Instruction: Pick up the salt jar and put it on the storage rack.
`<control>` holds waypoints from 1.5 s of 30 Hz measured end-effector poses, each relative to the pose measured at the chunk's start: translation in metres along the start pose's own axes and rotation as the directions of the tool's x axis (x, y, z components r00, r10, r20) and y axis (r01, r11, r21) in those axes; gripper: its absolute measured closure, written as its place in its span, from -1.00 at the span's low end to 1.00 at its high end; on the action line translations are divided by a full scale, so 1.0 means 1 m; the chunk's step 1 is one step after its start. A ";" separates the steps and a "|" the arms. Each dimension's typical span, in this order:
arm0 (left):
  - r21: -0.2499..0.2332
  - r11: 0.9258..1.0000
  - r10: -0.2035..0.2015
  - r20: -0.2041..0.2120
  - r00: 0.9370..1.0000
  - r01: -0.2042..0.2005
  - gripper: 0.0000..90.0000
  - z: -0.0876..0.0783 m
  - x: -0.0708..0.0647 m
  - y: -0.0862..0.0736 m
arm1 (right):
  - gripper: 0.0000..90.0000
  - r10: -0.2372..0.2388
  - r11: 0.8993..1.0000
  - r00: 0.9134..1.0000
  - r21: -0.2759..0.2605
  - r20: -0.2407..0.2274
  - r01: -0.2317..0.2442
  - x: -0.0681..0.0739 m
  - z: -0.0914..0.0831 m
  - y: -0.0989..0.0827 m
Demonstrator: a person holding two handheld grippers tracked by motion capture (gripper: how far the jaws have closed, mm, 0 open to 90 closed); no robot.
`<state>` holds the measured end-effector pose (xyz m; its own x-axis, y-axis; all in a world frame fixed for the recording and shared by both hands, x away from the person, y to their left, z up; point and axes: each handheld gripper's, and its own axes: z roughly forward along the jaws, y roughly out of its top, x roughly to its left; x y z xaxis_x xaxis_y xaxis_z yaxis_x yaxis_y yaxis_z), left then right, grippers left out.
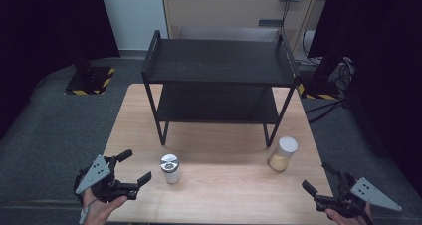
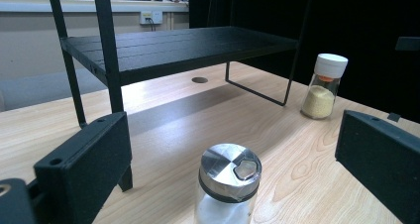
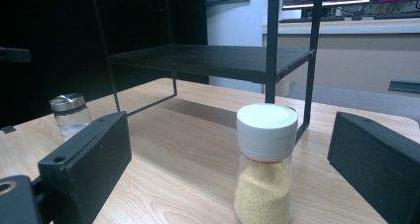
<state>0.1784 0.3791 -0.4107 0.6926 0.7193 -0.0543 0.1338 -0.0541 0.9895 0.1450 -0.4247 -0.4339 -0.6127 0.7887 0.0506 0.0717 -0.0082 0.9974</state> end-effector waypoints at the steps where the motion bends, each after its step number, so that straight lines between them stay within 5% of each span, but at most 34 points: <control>1: 0.000 1.000 0.000 0.001 1.000 0.000 -1.00 0.000 0.000 0.000 | -0.92 0.000 1.000 1.000 0.000 0.000 0.000 0.000 0.000 0.000; 27: 0.024 0.999 0.029 0.023 0.999 -0.029 -1.00 0.002 -0.001 0.004 | -0.93 -0.002 1.000 1.000 -0.006 0.000 0.002 0.000 -0.001 -0.001; 36: 0.001 1.000 -0.016 0.038 0.999 0.016 -1.00 0.001 0.000 0.003 | -0.92 -0.001 1.000 1.000 0.000 0.005 0.001 0.000 0.000 0.000; 45: 0.015 1.000 0.001 0.045 0.999 -0.002 -1.00 0.002 -0.002 0.010 | -0.92 0.000 1.000 1.000 0.001 0.004 0.000 0.000 0.000 -0.001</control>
<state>0.1794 0.3758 -0.4011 0.7240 0.6872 -0.0592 0.1429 -0.0656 0.9876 0.1449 -0.4249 -0.4346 -0.6092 0.7914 0.0503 0.0724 -0.0076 0.9973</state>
